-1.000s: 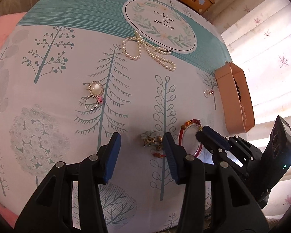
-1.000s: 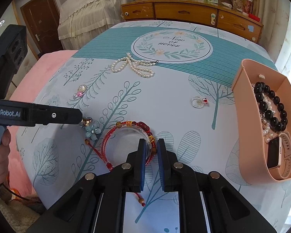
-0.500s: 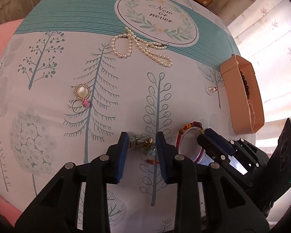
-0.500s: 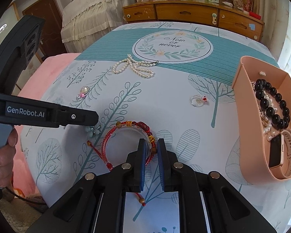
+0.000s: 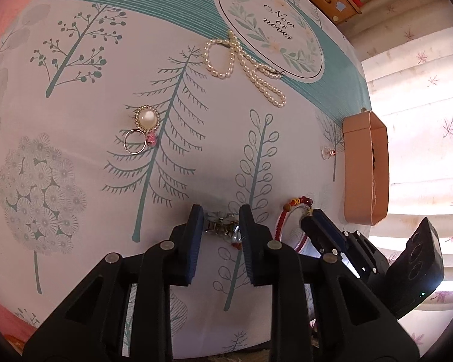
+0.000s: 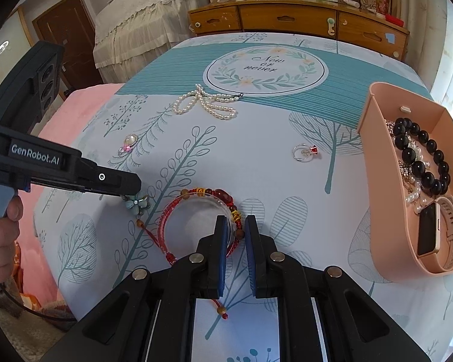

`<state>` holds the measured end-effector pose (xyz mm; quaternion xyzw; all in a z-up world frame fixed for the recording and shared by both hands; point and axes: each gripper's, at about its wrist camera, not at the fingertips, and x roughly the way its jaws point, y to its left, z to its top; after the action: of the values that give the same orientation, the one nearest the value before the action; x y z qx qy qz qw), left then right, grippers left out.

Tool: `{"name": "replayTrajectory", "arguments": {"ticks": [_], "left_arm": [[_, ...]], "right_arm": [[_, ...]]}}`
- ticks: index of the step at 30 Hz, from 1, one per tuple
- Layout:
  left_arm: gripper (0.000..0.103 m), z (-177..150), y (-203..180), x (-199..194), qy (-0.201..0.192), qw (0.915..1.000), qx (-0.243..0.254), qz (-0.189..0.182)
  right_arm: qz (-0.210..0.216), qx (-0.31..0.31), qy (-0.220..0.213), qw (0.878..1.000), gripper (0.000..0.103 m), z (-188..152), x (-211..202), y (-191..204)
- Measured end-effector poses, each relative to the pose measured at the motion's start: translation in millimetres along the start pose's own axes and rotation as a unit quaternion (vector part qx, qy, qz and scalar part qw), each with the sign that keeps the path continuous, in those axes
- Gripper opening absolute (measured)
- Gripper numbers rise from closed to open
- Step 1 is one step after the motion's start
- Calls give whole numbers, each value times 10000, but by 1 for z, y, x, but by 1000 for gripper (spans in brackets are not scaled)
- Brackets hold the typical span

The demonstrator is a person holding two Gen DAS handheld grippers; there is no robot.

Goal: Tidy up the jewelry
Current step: 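Close the left tool on the small gold flower charm while the right holds the red bracelet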

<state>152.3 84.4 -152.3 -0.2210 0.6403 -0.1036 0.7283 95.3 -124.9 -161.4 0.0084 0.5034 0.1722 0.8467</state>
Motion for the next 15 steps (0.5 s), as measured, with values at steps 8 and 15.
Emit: {"name": "replayTrajectory", "arguments": {"ticks": [8, 15], "left_arm": [[21, 5, 0, 3, 137, 9998, -48, 105], [21, 1, -3, 3, 120, 9996, 45, 268]], "right_arm": [[5, 56, 20, 10000, 12, 0, -1, -2], [12, 60, 17, 10000, 12, 0, 0, -2]]}}
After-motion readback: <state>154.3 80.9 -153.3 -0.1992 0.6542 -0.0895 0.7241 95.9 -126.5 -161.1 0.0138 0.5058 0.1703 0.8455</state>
